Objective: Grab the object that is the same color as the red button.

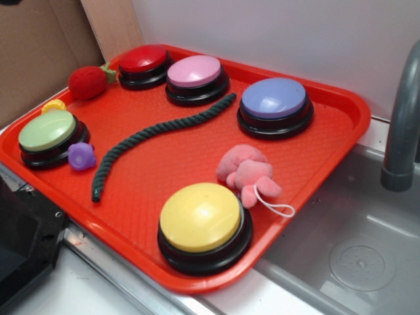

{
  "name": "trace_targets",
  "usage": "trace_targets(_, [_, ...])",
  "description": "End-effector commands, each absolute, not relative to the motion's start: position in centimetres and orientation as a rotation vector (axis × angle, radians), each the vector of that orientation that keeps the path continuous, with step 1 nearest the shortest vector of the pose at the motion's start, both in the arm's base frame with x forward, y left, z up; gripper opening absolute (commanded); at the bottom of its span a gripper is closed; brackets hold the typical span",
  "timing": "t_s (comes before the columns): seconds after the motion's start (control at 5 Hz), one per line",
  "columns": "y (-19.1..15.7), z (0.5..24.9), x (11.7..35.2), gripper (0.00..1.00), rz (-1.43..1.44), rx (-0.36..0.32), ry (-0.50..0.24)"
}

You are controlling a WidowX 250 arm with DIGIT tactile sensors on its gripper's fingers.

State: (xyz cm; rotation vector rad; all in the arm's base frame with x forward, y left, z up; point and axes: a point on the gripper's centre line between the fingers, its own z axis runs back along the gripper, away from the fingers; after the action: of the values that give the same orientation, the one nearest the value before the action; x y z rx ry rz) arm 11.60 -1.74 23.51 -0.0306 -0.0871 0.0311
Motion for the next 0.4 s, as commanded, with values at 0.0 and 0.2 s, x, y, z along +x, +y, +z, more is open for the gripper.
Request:
trace_targets(0.0, [-1.7, 23.5, 11.6, 1.0, 0.031, -0.031, -0.087])
trace_targets(0.2, [0.3, 21.6, 12.7, 1.0, 0.037, -0.008, -0.1])
